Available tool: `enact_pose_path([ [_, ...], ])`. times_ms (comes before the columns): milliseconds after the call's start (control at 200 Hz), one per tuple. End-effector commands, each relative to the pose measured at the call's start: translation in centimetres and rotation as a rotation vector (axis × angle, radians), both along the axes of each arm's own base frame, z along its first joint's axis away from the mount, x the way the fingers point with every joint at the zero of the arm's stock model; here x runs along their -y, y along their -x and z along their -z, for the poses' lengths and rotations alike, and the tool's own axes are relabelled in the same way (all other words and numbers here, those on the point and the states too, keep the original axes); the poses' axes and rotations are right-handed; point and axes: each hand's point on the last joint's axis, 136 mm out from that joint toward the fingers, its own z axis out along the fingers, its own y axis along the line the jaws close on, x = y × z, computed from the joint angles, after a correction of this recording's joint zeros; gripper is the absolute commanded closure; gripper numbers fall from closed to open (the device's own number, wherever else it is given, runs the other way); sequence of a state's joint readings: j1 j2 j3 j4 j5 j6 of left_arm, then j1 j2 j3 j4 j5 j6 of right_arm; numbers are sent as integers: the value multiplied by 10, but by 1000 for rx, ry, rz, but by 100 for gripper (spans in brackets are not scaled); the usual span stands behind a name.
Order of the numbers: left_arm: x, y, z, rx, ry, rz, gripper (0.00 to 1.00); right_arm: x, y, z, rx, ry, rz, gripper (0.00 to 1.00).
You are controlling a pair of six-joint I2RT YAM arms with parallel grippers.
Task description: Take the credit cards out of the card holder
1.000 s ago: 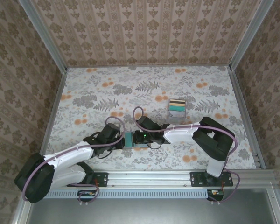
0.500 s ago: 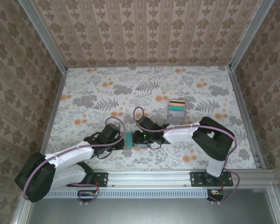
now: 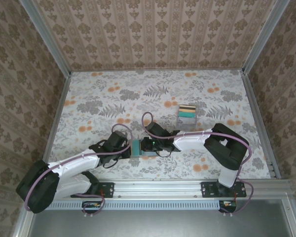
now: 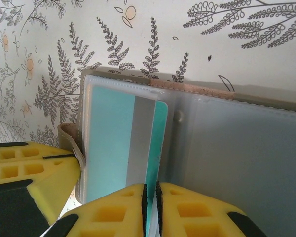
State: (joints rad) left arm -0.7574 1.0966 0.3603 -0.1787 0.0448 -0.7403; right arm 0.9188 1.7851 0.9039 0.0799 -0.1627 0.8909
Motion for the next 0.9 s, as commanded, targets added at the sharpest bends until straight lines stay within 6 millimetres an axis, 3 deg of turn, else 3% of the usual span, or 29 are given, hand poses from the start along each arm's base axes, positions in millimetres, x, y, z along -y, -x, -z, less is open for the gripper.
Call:
enact_pose_path([
  [0,-4,3,6,-17,-30,7,95,0,1,8,-27,-2,3,83],
  [400,-1,3,8,-23,-35,16,100,-4,1,9,-36,-22,3,89],
  [550,0,3,8,-25,-42,21,100,-4,2,10,-44,-29,8,80],
  [895,-5,5,13,-45,-87,8,100,6,2,18,-54,-6,31,79],
])
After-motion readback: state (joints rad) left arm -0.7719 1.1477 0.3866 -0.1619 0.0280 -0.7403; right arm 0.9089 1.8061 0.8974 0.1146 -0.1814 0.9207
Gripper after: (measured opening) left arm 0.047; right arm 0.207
